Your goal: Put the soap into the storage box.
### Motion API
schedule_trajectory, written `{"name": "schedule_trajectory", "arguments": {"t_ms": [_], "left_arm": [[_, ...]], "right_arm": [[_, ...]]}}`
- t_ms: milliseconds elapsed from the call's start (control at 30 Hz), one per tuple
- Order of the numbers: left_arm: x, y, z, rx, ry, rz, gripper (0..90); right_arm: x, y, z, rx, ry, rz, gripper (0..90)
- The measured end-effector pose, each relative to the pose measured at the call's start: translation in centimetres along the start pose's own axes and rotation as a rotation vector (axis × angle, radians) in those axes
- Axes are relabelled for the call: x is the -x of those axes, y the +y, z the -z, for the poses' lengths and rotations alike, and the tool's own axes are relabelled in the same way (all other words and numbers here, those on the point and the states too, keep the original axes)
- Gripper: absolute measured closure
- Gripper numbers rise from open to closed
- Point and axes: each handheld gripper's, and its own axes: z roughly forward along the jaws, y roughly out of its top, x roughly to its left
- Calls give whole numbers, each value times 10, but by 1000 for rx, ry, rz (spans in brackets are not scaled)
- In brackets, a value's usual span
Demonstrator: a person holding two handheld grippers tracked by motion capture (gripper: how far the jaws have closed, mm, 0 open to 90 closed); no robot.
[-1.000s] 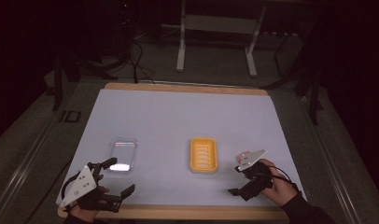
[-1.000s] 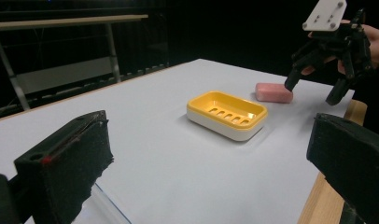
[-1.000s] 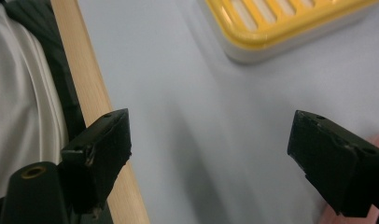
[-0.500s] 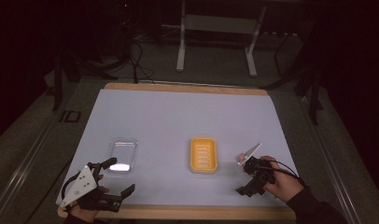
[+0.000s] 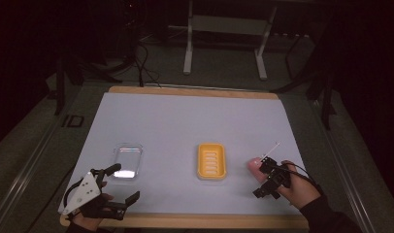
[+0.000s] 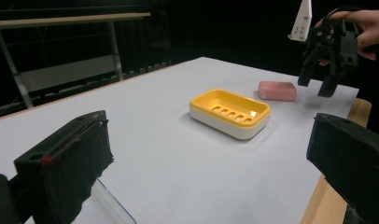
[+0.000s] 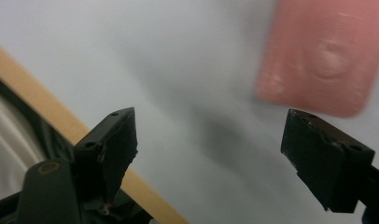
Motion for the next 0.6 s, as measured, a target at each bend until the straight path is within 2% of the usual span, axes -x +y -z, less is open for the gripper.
{"name": "schedule_trajectory", "arguments": {"t_ms": [133, 267, 367, 467, 533, 600], "left_arm": [[0, 0, 0, 1, 1, 2, 2], [0, 0, 1, 2, -1, 2, 2], [-1, 0, 1, 3, -1, 2, 1], [-1, 0, 1, 5, -1, 3, 2], [0, 0, 1, 5, 0, 1, 2], [0, 0, 1, 3, 0, 1, 2]], "right_arm": [[6, -1, -2, -23, -27, -51, 182], [12, -2, -1, -14, -37, -91, 183], [13, -3, -1, -6, -38, -95, 183], [17, -4, 4, 65, -50, -131, 183], [18, -3, 6, 119, -80, -128, 183], [19, -3, 7, 134, -88, -129, 183]]}}
